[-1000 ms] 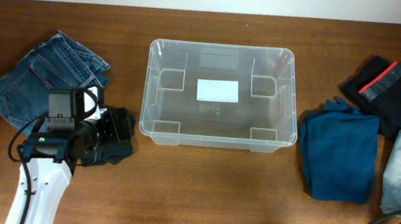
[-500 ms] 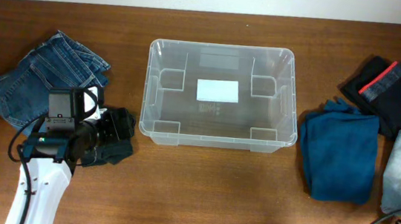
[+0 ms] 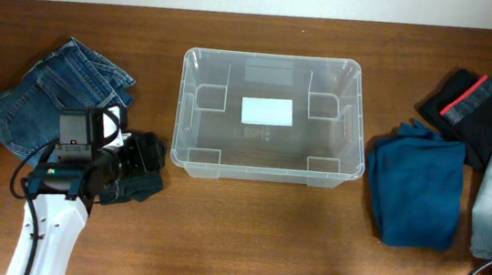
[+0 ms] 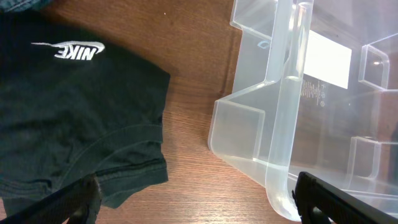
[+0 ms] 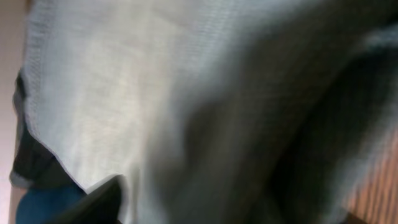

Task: Pack container

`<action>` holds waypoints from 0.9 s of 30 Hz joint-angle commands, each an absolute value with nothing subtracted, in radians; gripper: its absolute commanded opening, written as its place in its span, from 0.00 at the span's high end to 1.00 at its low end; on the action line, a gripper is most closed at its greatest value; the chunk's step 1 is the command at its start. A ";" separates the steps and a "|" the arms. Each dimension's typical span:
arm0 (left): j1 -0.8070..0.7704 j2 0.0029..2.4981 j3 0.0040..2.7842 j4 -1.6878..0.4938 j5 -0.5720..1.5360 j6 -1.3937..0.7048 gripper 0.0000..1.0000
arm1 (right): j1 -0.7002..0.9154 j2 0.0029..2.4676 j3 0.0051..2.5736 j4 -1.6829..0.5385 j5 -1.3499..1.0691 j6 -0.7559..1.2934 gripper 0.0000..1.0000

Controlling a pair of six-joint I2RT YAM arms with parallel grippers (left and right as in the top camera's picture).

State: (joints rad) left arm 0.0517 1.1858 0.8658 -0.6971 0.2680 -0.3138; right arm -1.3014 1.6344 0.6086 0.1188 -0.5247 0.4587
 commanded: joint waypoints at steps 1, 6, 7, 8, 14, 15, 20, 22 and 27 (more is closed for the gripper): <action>0.048 1.185 0.870 -0.698 0.261 -0.298 0.01 | -1.281 1.682 0.577 0.094 -0.551 0.480 0.37; 0.048 1.185 0.870 -0.698 0.261 -0.298 0.01 | -1.281 1.682 0.577 0.085 -0.550 0.472 0.42; 0.048 1.185 0.870 -0.698 0.261 -0.298 0.01 | -1.281 1.682 0.577 0.085 -0.550 0.469 0.46; 0.048 1.185 0.870 -0.698 0.261 -0.298 0.01 | -1.281 1.682 0.577 0.085 -0.551 0.469 0.53; 0.048 1.185 0.870 -0.698 0.262 -0.298 0.01 | -1.284 1.682 0.583 0.095 -0.639 0.469 0.96; 0.048 1.185 0.870 -0.698 0.261 -0.298 0.01 | -1.284 1.680 0.593 0.094 -0.672 0.469 0.96; 0.048 1.185 0.870 -0.698 0.261 -0.298 0.01 | -1.284 1.638 0.628 0.072 -0.780 0.471 0.96; 0.048 1.185 0.870 -0.698 0.261 -0.298 0.01 | -1.284 1.598 0.651 0.017 -0.766 0.469 0.96; 0.048 1.185 0.870 -0.698 0.261 -0.298 0.01 | -1.280 1.448 0.725 -0.174 -0.664 0.469 0.96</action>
